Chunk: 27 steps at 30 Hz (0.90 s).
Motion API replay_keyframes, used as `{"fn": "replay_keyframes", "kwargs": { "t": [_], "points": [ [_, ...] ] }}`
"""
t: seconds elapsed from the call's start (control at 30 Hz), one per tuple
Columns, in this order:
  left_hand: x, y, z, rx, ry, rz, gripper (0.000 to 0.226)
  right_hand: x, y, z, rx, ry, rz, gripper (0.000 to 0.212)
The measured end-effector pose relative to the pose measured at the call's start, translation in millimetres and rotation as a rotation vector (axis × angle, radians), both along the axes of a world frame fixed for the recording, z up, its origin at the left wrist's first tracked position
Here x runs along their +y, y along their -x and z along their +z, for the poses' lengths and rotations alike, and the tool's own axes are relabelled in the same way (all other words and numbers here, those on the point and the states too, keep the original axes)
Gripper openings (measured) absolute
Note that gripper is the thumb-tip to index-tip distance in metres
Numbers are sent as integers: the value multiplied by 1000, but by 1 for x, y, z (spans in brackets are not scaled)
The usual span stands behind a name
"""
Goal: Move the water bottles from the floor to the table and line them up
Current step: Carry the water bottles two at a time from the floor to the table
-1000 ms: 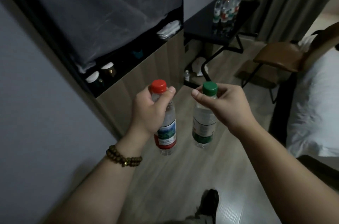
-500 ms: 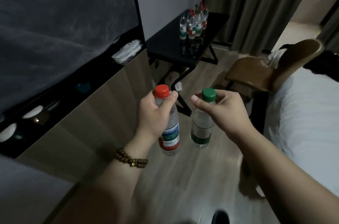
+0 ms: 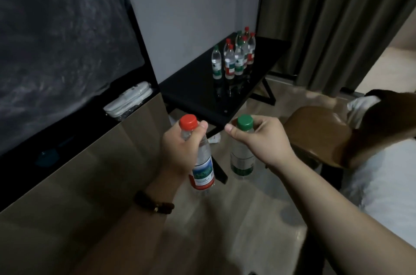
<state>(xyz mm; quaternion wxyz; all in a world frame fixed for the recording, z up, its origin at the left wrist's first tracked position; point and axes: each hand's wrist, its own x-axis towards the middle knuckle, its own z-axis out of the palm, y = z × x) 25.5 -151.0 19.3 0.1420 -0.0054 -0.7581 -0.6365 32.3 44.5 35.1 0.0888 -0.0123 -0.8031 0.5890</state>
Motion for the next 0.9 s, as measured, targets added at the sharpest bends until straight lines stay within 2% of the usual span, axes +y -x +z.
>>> {"fn": "replay_keyframes", "kwargs": {
  "t": [0.07, 0.17, 0.3, 0.57, 0.7, 0.9],
  "points": [
    [20, 35, 6, -31, 54, 16, 40, 22, 41, 6, 18, 11, -6, 21],
    [44, 83, 11, -124, 31, 3, 39, 50, 100, 8, 26, 0, -21, 27],
    [67, 158, -3, -125, 74, 37, 33, 82, 181, -4, 8, -34, 27, 45],
    [91, 347, -35, -150, 71, 109, 17, 115, 367, -28, -72, -136, 150, 58],
    [98, 436, -28, -142, 138, 135, 33, 121, 454, -24, -83, -226, 221, 44],
    [93, 545, -35, -143, 280, 205, 50, 114, 566, -31, -147, -231, 276, 35]
  ]
}}
